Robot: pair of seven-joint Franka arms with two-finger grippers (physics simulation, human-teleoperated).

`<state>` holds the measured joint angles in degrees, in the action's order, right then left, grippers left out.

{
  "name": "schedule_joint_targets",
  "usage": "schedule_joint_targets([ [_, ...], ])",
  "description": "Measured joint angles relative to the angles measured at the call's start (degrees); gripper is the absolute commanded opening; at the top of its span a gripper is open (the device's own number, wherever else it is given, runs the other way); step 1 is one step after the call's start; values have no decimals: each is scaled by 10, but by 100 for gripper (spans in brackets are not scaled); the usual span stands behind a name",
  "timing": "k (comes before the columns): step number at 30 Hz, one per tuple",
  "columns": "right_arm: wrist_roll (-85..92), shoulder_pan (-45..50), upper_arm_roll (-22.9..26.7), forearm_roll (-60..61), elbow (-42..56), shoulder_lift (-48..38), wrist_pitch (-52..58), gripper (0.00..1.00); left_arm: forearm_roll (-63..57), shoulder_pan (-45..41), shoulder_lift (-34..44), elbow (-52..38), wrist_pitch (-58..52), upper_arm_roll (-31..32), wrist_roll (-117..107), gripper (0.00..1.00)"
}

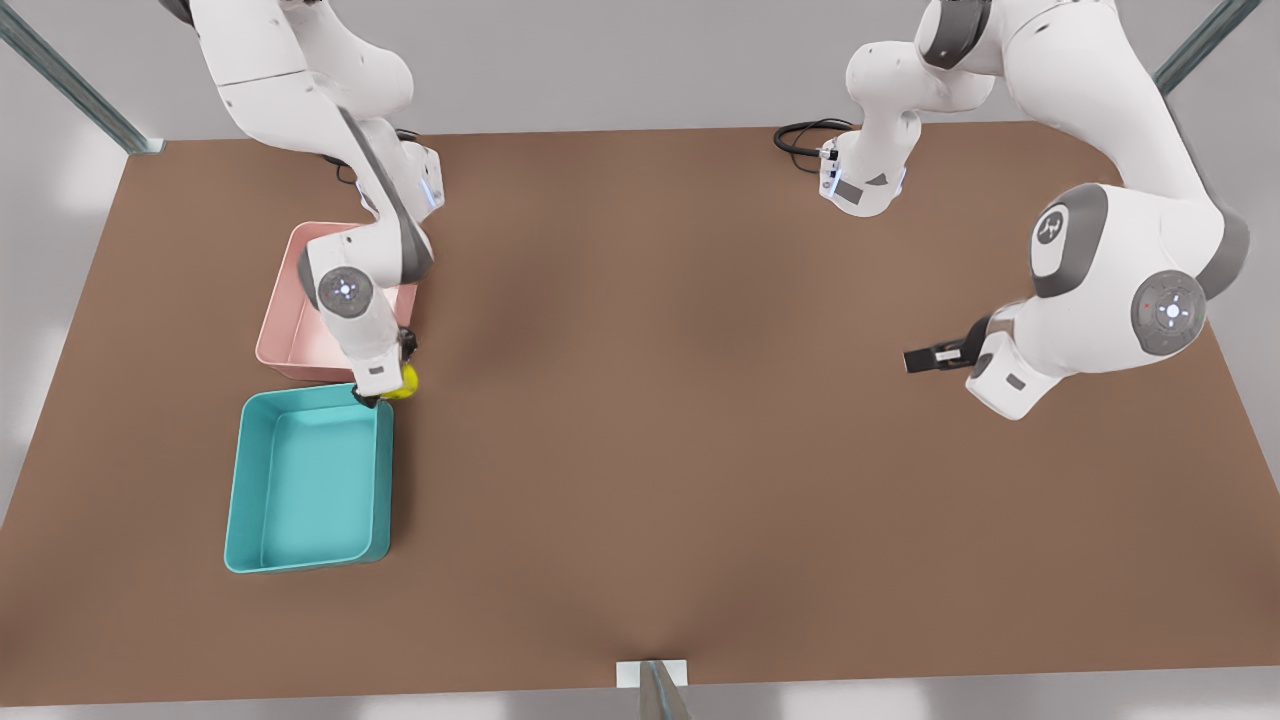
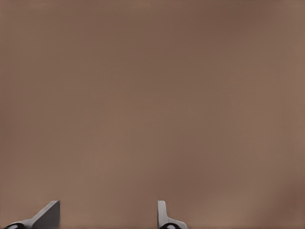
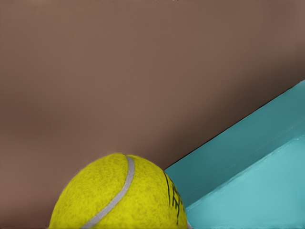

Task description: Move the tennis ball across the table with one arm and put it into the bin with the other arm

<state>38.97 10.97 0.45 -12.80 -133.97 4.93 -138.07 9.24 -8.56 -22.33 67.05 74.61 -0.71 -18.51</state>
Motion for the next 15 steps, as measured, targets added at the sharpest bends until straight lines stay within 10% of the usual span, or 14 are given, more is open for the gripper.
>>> schedule_joint_targets([
  [7,24,-38,59,71,194,138,54,55,-24,-16,-7,1,27,0,-7,100],
  [8,28,-48,61,76,206,154,57,60,-25,-16,-7,1,29,0,-8,100],
  [9,31,-55,61,80,213,165,59,100,-25,-16,-7,1,30,0,-9,100],
  [15,41,-62,66,108,241,151,75,100,-26,-16,-6,2,34,0,-12,100],
])
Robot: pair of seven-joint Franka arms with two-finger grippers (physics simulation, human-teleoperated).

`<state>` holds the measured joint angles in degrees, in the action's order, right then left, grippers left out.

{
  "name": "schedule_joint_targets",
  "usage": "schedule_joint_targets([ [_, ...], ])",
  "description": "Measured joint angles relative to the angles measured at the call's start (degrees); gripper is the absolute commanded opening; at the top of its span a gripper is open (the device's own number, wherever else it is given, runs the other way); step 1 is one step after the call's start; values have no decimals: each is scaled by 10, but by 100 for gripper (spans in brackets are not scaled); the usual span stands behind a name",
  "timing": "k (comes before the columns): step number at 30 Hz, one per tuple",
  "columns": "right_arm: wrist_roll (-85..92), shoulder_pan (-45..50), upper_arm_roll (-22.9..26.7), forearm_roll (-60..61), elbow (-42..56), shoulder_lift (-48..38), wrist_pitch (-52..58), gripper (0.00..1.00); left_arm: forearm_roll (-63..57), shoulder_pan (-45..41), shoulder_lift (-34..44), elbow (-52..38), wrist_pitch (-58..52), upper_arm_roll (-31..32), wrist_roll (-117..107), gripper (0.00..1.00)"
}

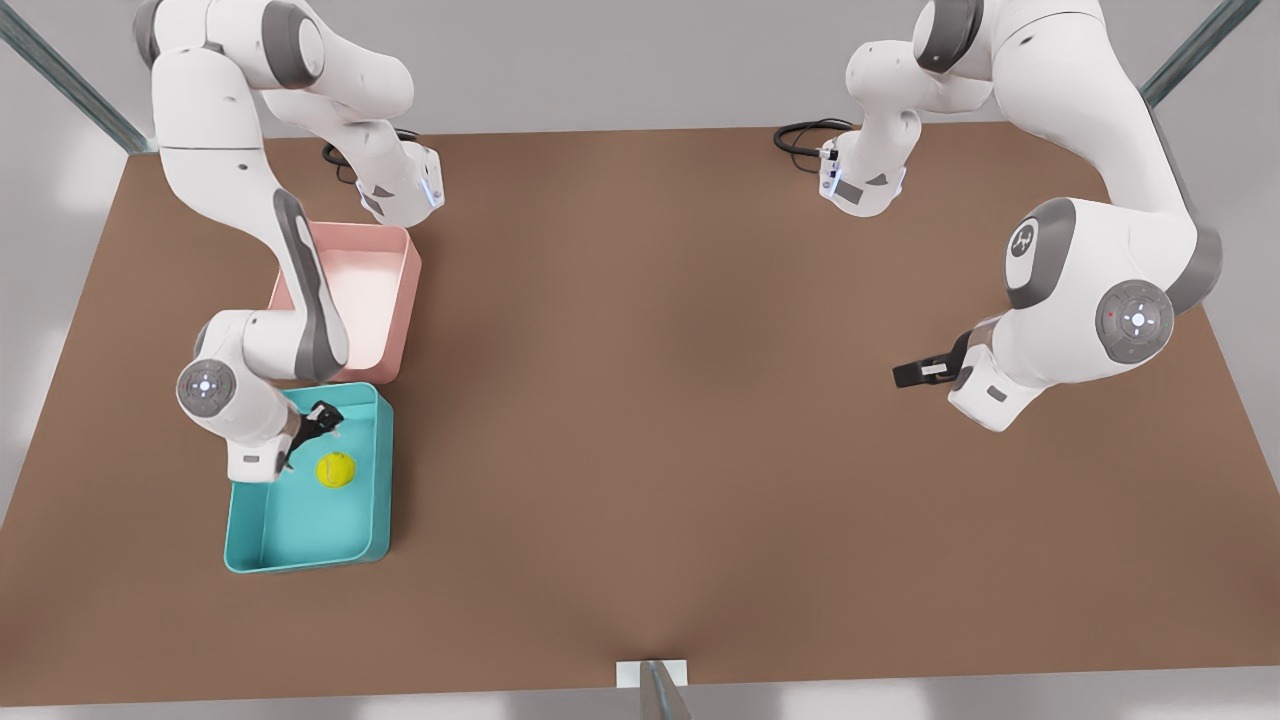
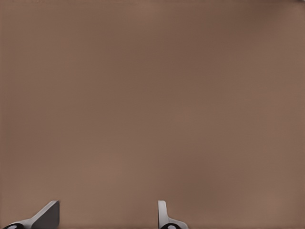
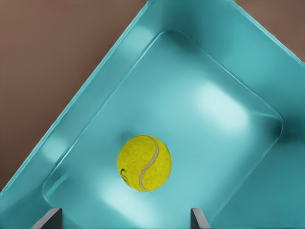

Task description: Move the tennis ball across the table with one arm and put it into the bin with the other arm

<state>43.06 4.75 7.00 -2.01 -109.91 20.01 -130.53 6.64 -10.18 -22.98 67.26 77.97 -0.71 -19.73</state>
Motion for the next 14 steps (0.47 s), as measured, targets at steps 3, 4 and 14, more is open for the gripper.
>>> schedule_joint_targets([
  [3,-43,3,-24,2,59,-95,101,100,-1,1,2,0,-2,0,-1,100],
  [4,-61,2,-34,-14,65,-134,135,100,-1,2,2,0,-3,0,-2,100],
  [14,-215,6,-45,-55,158,-195,358,100,-2,15,5,-4,-36,0,39,100],
])
